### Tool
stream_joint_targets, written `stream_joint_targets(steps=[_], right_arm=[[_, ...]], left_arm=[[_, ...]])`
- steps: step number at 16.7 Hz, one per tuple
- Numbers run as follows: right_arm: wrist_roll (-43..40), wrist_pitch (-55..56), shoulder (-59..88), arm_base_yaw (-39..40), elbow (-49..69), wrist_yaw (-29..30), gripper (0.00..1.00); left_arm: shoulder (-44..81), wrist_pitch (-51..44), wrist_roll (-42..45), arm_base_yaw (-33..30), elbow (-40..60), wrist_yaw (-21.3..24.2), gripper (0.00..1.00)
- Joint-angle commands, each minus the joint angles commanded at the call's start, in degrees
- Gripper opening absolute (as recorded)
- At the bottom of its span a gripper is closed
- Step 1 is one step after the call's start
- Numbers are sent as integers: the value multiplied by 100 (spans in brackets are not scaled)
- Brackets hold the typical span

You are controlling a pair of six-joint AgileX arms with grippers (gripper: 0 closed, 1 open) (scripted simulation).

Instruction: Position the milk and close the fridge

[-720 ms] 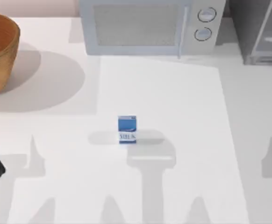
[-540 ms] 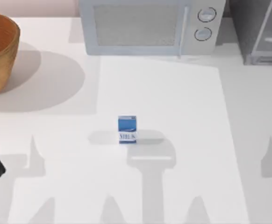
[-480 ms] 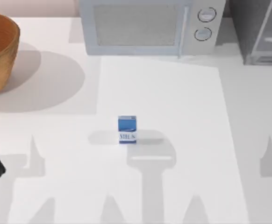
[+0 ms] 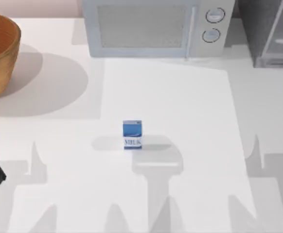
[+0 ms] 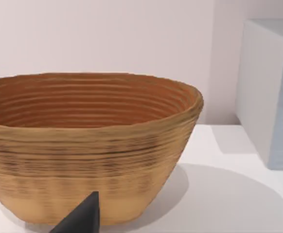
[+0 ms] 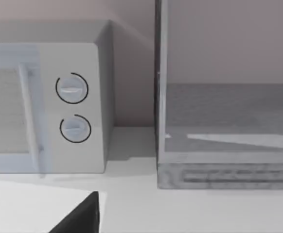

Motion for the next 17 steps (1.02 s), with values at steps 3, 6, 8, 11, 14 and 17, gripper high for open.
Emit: stream_joint_targets(steps=[3, 6, 8, 11, 14, 17], right_arm=[[10, 853, 906, 1136, 25, 1137, 100], [16, 1513, 1603, 1973, 45, 1994, 100], [17, 1785, 1889, 2301, 55, 2331, 100], [18, 1888, 1996, 2419, 59, 2451, 100], [18, 1871, 1979, 2398, 37, 2438, 100], [25, 1999, 2170, 2435, 183, 2502, 100]], left_arm=[[0, 0, 0, 0, 0, 0, 100], [0, 0, 0, 0, 0, 0, 100], [0, 0, 0, 0, 0, 0, 100], [0, 0, 0, 0, 0, 0, 100], [0, 0, 0, 0, 0, 0, 100], [0, 0, 0, 0, 0, 0, 100]])
